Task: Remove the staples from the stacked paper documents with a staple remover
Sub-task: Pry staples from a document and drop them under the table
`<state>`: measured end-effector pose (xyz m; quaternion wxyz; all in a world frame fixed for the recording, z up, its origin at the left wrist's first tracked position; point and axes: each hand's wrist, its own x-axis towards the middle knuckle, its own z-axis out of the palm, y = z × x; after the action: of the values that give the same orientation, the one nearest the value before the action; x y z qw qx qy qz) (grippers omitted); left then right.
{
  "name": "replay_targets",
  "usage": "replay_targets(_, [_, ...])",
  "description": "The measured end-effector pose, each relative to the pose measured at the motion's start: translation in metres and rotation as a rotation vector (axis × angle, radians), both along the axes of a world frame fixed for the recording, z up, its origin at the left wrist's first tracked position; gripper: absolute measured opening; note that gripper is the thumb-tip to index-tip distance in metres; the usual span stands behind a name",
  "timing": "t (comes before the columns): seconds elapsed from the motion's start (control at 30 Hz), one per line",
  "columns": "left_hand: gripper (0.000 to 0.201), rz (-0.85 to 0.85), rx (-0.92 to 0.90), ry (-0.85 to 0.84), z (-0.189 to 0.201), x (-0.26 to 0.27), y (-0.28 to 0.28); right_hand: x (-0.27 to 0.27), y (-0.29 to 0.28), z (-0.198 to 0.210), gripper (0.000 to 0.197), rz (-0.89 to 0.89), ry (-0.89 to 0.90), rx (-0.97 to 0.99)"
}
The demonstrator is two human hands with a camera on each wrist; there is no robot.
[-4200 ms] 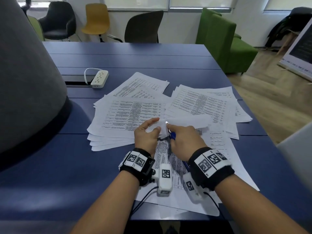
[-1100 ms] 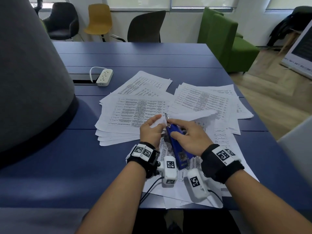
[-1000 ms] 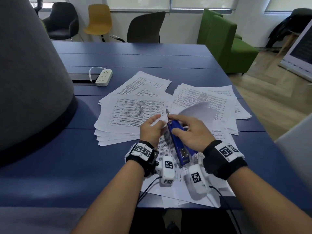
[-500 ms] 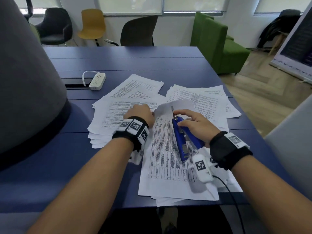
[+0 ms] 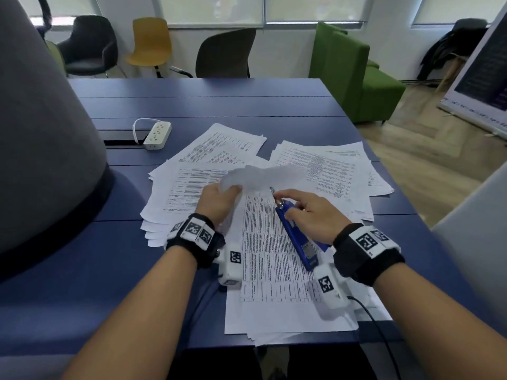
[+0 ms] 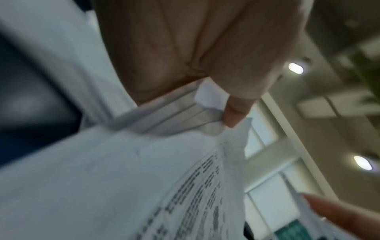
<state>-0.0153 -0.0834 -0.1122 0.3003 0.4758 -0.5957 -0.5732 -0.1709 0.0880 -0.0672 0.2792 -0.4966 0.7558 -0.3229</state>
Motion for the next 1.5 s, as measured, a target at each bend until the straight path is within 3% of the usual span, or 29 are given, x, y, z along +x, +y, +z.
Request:
replay_targets(0.1, [0.013,-0.008,0.15,0.232,-0.009,-0.004,0.011,0.009,-0.003,-0.004,0.044,-0.004,0.122,0.002])
replay_targets(0.2, [0.029,-0.079,0.188,0.332,-0.012,-0.01,0.023,0.015,-0.007,-0.009,0.047,-0.005,0.162,0.023])
replay_targets(0.3, [0.03,-0.046,0.217,0.388,-0.019,-0.017,0.026,0.017,-0.009,-0.014,0.05,0.001,0.177,0.065])
replay_targets(0.43, [0.022,-0.039,0.21,0.364,-0.027,-0.018,0.025,0.015,-0.013,-0.021,0.05,-0.006,0.198,0.114])
replay_targets(0.67, [0.04,-0.067,0.218,0.369,-0.029,-0.016,0.024,0.016,-0.021,-0.025,0.047,-0.024,0.194,0.139])
replay_targets(1.07, [0.025,-0.09,0.2,0.349,-0.033,-0.018,0.022,0.025,-0.034,-0.027,0.059,-0.039,0.235,0.156])
replay_targets(1.5, [0.027,-0.088,0.234,0.352,-0.035,-0.019,0.022,0.03,-0.046,-0.032,0.051,0.022,0.354,0.22])
